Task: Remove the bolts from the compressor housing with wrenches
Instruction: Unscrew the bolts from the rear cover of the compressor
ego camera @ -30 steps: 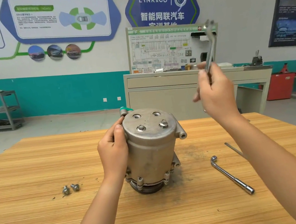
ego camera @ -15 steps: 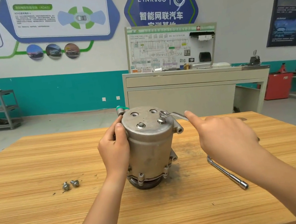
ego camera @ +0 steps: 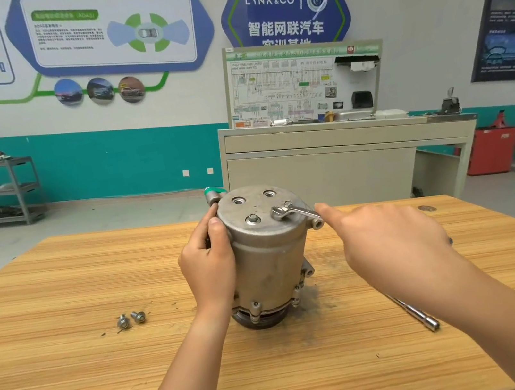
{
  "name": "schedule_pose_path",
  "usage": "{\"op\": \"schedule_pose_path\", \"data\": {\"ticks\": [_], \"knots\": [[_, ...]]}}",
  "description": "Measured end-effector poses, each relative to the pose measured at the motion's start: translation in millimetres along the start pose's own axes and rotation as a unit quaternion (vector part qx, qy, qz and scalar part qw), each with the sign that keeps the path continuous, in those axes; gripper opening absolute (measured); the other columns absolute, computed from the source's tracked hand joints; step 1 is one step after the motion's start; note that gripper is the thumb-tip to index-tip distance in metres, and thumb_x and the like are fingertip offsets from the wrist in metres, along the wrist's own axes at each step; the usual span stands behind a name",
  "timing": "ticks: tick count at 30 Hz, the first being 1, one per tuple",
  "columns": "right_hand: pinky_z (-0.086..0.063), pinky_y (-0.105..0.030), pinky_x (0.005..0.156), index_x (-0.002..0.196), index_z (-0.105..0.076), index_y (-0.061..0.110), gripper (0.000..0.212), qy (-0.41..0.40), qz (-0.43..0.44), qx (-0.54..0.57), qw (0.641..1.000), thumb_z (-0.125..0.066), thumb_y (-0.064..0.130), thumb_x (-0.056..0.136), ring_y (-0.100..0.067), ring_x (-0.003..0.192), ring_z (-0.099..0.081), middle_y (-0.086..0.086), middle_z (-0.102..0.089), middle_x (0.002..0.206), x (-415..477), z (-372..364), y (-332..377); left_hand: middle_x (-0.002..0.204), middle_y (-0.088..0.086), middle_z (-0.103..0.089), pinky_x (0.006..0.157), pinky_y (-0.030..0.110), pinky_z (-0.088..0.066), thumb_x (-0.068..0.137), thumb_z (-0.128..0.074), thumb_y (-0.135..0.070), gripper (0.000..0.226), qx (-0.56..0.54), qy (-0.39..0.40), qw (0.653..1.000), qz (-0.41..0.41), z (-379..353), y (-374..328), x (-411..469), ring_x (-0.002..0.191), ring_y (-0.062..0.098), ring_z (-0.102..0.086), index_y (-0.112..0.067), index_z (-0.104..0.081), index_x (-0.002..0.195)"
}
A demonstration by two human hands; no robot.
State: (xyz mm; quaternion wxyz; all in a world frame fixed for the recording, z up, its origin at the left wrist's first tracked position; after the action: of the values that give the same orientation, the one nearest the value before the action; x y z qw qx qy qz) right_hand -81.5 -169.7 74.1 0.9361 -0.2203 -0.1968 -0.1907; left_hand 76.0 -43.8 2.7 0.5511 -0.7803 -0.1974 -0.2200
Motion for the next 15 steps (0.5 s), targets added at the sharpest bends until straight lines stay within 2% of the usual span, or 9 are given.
{"op": "schedule_pose_path", "data": {"ticks": [4, 9, 15], "knots": [[-0.017, -0.026, 0.038, 0.139, -0.013, 0.032, 0.066, -0.025, -0.024, -0.012, 0.999, -0.04, 0.004, 0.085, -0.014, 0.045, -0.025, 0.007, -0.033, 0.059, -8.7, 4.3, -9.9, 0.099, -0.03, -0.06, 0.082, 0.001, -0.04, 0.095, -0.045, -0.011, 0.03, -0.003, -0.005, 1.0, 0.005, 0.2, 3.1, 0.2, 0.098, -0.023, -0.052, -0.021, -0.065, 0.115], [-0.021, -0.024, 0.037, 0.143, -0.008, 0.028, 0.075, -0.007, -0.04, -0.03, 0.999, -0.041, 0.001, 0.082, -0.016, 0.046, -0.026, 0.005, -0.031, 0.06, -6.3, 3.4, -15.7, 0.1, -0.03, -0.06, 0.082, 0.001, -0.04, 0.095, -0.045, -0.012, 0.029, 0.0, -0.003, 1.0, 0.001, -1.7, 1.5, -1.8, 0.098, -0.022, -0.052, -0.023, -0.065, 0.115], [-0.014, -0.027, 0.04, 0.144, -0.015, 0.02, 0.069, -0.004, 0.003, -0.061, 0.998, -0.039, -0.001, 0.082, -0.02, 0.055, -0.033, 0.003, -0.027, 0.058, 5.2, 10.3, -1.9, 0.1, -0.031, -0.059, 0.079, -0.001, -0.038, 0.096, -0.047, -0.014, 0.028, 0.005, -0.001, 1.0, 0.003, -5.5, 0.8, -3.5, 0.097, -0.024, -0.051, -0.025, -0.063, 0.115]]}}
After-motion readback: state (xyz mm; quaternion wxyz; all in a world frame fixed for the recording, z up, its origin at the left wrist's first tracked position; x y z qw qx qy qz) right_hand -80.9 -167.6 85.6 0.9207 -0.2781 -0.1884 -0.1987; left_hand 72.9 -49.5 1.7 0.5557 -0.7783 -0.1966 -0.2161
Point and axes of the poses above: each hand's wrist, its own x-axis towards the middle knuckle, its own z-axis out of the back of the hand, y = z × x, the point moved 9 cm from there along x, towards the middle knuckle
